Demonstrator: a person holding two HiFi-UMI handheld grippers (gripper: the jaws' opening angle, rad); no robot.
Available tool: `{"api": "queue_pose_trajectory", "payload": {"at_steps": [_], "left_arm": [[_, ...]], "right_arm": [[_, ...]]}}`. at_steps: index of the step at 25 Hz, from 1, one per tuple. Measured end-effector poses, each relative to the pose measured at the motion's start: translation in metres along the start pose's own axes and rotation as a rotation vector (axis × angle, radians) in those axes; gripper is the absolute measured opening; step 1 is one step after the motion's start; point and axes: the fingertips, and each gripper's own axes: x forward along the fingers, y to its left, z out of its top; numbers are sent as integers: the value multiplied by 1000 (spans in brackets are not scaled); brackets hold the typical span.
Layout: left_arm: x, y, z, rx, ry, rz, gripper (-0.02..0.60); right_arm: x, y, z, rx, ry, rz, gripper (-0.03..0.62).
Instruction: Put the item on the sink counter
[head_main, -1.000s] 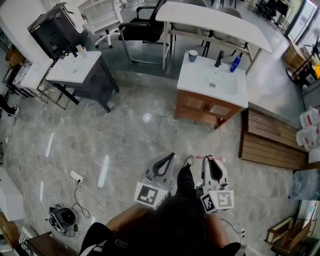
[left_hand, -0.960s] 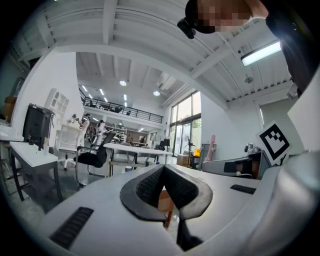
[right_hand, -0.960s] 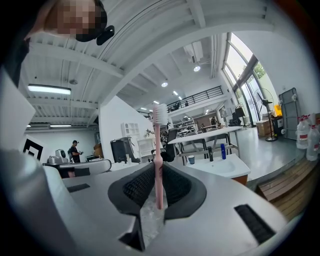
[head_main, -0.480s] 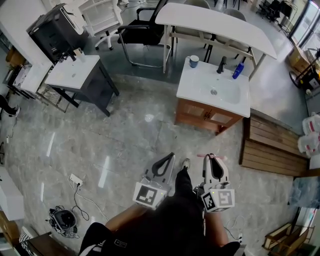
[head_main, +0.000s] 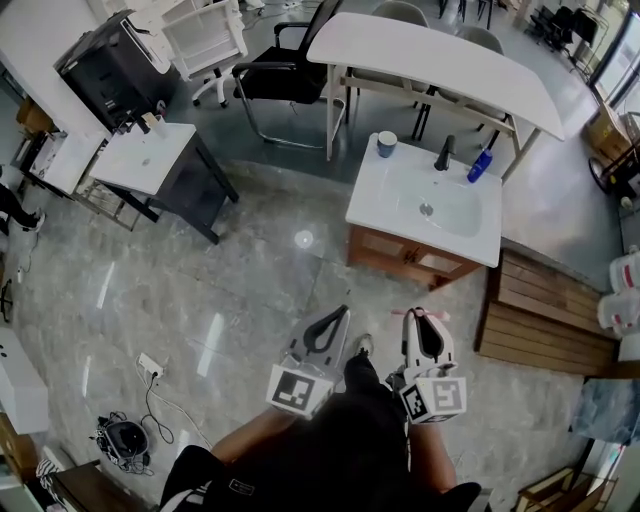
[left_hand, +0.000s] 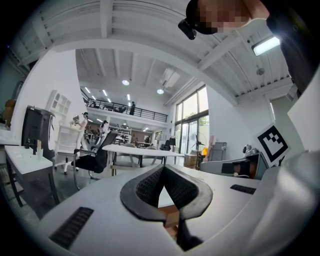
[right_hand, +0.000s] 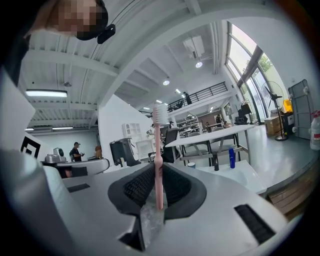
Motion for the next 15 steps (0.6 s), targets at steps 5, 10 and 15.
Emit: {"api": "queue_pose_trajectory", "payload": {"at_steps": [5, 10, 15], "left_arm": [[55, 6, 8, 10, -3, 39, 15], [102, 4, 15, 10, -12, 70, 15], [132, 5, 19, 5, -23, 94, 15]], "right_arm": [[36, -39, 15, 1, 7, 38, 46], [68, -76, 23, -7, 26, 76, 48], [93, -104, 27, 5, 24, 98, 48]]}}
